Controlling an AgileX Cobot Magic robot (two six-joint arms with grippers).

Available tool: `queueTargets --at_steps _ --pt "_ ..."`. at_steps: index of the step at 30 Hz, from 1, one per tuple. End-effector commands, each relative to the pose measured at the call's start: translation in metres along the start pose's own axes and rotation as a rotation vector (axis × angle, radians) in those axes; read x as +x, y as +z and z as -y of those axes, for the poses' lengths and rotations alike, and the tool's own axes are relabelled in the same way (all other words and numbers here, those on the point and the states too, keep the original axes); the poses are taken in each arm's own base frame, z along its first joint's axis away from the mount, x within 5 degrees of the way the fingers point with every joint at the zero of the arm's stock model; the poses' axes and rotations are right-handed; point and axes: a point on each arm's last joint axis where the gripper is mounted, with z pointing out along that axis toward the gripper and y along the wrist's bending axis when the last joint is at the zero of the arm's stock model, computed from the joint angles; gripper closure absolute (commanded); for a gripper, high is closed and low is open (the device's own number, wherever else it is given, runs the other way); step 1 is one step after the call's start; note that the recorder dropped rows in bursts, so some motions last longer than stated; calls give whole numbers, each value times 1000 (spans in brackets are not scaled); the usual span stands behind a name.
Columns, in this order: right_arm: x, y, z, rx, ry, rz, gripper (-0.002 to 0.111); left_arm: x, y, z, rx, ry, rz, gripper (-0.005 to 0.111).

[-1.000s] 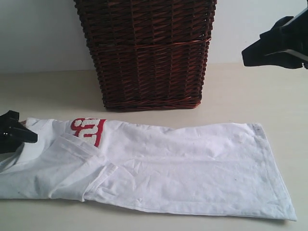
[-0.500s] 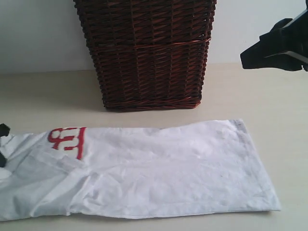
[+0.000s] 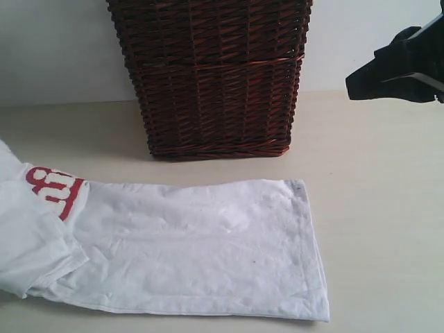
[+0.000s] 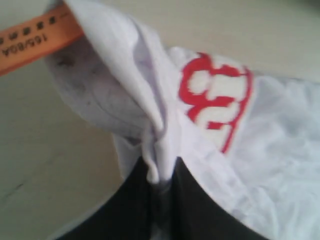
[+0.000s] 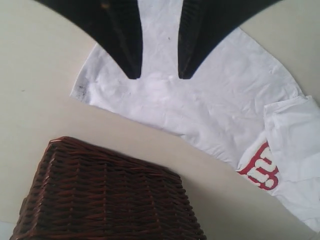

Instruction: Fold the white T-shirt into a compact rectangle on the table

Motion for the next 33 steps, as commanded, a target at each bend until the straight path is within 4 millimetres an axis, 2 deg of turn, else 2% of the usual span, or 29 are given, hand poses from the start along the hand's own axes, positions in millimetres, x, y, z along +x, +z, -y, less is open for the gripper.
queueTargets --at_steps 1,4,5,9,14,16,17,18,19,20,21,22,23,25,27,30,31,32,33 --pt "-1 -3 -1 -1 -9 16 82 2 -5 74 162 122 23 107" --pt "-1 -3 -1 -3 -8 13 82 10 1 123 222 228 33 107" --pt "-1 -3 -1 -3 -8 13 82 15 5 145 244 277 41 107" --pt "-1 -3 -1 -3 -8 13 82 36 16 213 334 389 95 107" --pt "-1 -3 -2 -7 -4 15 82 83 40 293 419 562 125 107" --pt "-2 -3 -3 -21 -16 17 82 111 64 327 427 692 157 105" --pt "-2 -3 -4 -27 -12 17 82 121 73 338 426 746 184 99" --pt "-1 -3 -4 -29 -10 16 82 133 83 351 421 819 207 86" --pt "-1 -3 -4 -29 -10 16 82 147 90 366 436 863 224 62" --pt "-2 -3 -4 -31 -9 16 82 155 91 373 447 880 233 47" --pt "-2 -3 -4 -32 -12 17 82 167 91 384 464 920 245 26" --pt "-2 -3 -4 -34 -13 18 82 172 89 389 470 948 250 25" --pt "-2 -4 -4 -37 -18 20 82 177 85 394 476 991 261 36" --pt "-2 -4 -5 -38 -17 18 82 174 73 395 473 1026 259 58" --pt "-1 -4 -5 -39 -17 16 82 165 60 384 454 1028 215 75" --pt "-1 -4 -5 -39 -17 16 82 143 39 361 398 1005 177 89" --pt "-2 -4 -5 -39 -19 16 82 135 40 351 379 964 136 99" --pt "-2 -4 -5 -39 -19 16 82 136 46 348 365 960 85 105" --pt "-2 -4 -5 -39 -19 16 82 145 59 344 349 971 -31 107"
